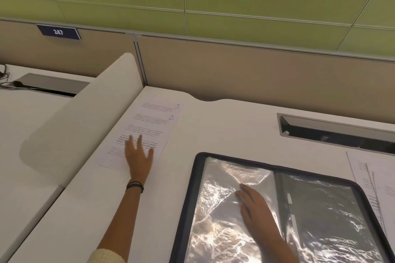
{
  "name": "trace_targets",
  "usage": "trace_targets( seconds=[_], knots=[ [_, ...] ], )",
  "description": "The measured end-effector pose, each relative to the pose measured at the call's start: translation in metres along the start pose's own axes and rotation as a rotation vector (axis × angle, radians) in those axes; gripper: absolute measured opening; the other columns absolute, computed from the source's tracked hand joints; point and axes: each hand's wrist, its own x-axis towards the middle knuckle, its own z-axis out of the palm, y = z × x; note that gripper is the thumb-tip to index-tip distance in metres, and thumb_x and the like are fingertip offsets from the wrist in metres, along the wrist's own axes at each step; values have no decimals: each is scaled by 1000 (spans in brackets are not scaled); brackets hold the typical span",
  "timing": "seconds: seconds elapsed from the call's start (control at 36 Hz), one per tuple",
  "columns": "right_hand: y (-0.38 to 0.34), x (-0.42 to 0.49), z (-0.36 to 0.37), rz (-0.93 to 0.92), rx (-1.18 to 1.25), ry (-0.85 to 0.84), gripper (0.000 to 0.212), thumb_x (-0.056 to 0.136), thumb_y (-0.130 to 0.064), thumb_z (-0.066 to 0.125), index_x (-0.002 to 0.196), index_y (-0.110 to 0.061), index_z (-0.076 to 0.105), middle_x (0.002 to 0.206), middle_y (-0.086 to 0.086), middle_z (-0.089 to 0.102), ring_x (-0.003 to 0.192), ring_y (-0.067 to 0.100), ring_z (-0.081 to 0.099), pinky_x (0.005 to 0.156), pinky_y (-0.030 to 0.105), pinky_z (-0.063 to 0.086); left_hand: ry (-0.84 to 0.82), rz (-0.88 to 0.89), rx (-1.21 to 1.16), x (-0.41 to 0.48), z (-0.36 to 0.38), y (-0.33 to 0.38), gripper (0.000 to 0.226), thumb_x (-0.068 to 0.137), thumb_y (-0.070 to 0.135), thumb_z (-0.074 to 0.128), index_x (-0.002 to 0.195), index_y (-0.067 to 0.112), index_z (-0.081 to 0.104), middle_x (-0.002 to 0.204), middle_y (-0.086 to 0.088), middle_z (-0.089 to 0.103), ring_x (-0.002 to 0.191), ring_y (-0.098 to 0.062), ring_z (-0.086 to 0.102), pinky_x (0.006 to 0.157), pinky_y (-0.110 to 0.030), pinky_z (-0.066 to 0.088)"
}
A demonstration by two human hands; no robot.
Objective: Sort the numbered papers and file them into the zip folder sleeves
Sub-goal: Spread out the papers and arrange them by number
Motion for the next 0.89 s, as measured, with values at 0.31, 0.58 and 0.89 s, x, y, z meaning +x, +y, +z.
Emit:
trace_targets(
  seconds=[0.31, 0.58, 0.89],
  knots=[
    [6, -3, 4, 11, 15, -19, 36, 97, -32, 32, 122, -27, 56, 135, -9, 50, 126, 4, 41, 108, 25, 33, -554, 258, 479, 45, 54, 29, 91, 77, 75, -9, 151, 24, 5, 158, -7, -10, 146, -30, -7, 114, -55, -2],
    [3, 0, 5, 17, 22, 6, 44, 100, -40, 23, 119, -24, 59, 132, -6, 53, 124, 6, 43, 106, 24, 30, -595, 168, 541, 44, 48, 19, 58, 101, 47, 16, 150, 25, -6, 159, -1, -10, 146, -27, -6, 115, -56, 3],
    [3, -2, 5, 52, -1, -28, 35, 96, -31, 35, 123, -26, 57, 135, -8, 50, 125, 6, 42, 107, 27, 33, -560, 162, 499, 14, 24, 0, 113, 72, 72, -31, 146, 14, 32, 153, -13, 26, 138, -40, 29, 103, -70, 22]
  ],
)
